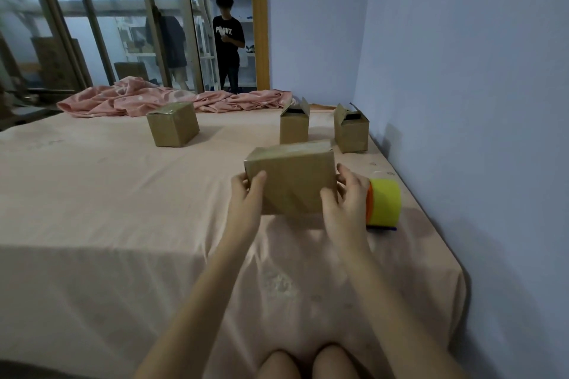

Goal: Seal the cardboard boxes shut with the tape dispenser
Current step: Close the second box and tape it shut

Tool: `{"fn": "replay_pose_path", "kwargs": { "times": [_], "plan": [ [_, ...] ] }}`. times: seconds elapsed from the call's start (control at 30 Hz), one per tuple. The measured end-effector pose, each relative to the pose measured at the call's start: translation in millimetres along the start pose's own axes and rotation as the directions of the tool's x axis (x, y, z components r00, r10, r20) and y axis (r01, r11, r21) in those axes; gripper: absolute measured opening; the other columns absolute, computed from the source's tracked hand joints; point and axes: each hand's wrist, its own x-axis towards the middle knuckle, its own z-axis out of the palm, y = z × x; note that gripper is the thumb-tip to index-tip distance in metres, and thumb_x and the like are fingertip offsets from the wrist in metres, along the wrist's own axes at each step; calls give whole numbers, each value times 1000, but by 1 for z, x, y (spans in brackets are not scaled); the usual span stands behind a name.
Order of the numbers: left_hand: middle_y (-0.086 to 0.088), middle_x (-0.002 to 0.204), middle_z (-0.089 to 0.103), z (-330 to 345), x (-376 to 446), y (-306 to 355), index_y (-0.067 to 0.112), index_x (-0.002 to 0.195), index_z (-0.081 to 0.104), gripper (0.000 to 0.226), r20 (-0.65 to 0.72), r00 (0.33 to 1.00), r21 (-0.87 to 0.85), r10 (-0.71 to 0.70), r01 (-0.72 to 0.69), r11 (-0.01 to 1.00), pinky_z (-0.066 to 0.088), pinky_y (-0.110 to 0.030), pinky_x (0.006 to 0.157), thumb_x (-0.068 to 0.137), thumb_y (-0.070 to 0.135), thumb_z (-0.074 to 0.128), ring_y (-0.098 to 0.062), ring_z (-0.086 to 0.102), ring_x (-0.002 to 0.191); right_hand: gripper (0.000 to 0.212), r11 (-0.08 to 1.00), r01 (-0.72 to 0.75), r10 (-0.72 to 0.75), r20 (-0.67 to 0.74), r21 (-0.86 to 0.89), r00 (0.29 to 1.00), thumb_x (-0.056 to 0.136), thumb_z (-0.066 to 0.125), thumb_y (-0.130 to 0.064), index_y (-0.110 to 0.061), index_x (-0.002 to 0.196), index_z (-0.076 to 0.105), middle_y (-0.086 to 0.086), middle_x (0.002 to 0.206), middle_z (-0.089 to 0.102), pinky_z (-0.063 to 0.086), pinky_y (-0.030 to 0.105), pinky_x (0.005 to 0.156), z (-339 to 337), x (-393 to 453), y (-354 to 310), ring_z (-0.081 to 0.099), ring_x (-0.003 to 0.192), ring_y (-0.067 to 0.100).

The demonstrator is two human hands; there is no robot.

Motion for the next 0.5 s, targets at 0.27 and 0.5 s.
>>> {"fn": "replay_pose_path", "kwargs": {
  "times": [0.27, 0.5],
  "plan": [
    [-3, 93, 60, 35, 62, 11, 14, 105, 62, 40, 213, 956, -179, -203, 242, 953, 44, -32, 79, 95, 44, 39, -19, 54, 87, 71, 904, 266, -256, 74, -333, 964, 78, 49, 7, -7, 144, 30, 6, 145, 21, 40, 36, 105, 11, -79, 12, 32, 134, 17],
    [-16, 114, 62, 70, 63, -7, 3, 126, 54, 47, 454, 866, -217, -210, 336, 917, 46, -34, 91, 99, 37, 35, -26, 59, 106, 72, 776, 331, -246, 226, -537, 943, 73, 59, 7, -3, 141, 37, 6, 147, 26, 43, 34, 102, 5, -92, 30, 38, 131, 23]
  ]
}}
